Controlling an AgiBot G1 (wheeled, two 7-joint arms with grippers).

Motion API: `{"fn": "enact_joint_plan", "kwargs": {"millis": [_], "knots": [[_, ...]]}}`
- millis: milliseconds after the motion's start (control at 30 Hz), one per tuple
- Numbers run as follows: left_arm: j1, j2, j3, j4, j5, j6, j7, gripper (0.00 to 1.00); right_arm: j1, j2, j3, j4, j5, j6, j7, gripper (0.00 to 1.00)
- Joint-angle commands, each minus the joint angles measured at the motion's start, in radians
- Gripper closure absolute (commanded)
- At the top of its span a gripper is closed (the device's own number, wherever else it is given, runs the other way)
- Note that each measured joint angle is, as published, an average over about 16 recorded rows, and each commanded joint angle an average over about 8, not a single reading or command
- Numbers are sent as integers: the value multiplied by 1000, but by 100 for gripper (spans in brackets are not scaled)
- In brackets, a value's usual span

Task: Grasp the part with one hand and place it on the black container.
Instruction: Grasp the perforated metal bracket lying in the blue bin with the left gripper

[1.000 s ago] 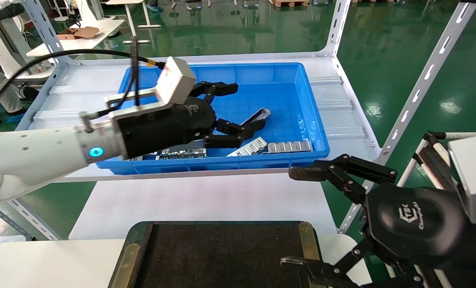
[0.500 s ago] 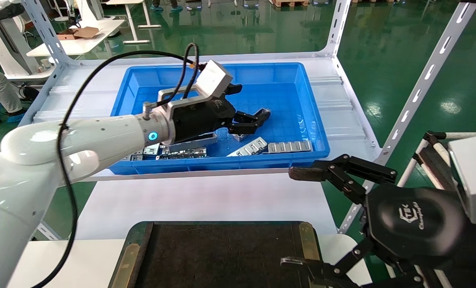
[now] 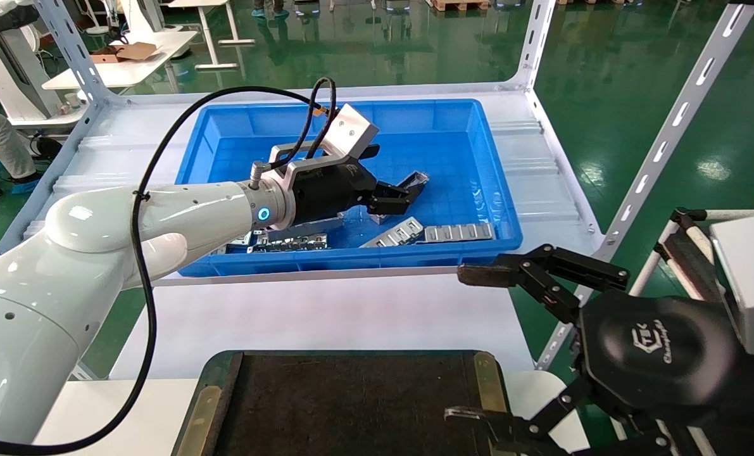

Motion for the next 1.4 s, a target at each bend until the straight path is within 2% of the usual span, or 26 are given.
{"fn": "enact_joint_plan", "kwargs": {"millis": [33,233,267,300,767,1400], "knots": [[-2,1,35,-7,-8,-25,-21,8,0,0,0,0,0,0,0,18],[-2,1,134,-26,-39,-102,-81,82,0,0,0,0,0,0,0,92],[-3,0,149,-27,-45,-113,-90,94,0,0,0,0,0,0,0,100],[-3,0,163,-29,-52,-123,-98,99,0,0,0,0,0,0,0,100],[12,-5,306,-43,-142,-203,-151,100,0,0,-1,0,1,0,0,100],[25,-9,393,-34,-240,-247,-138,100,0,1,-2,0,1,1,-1,100]]}}
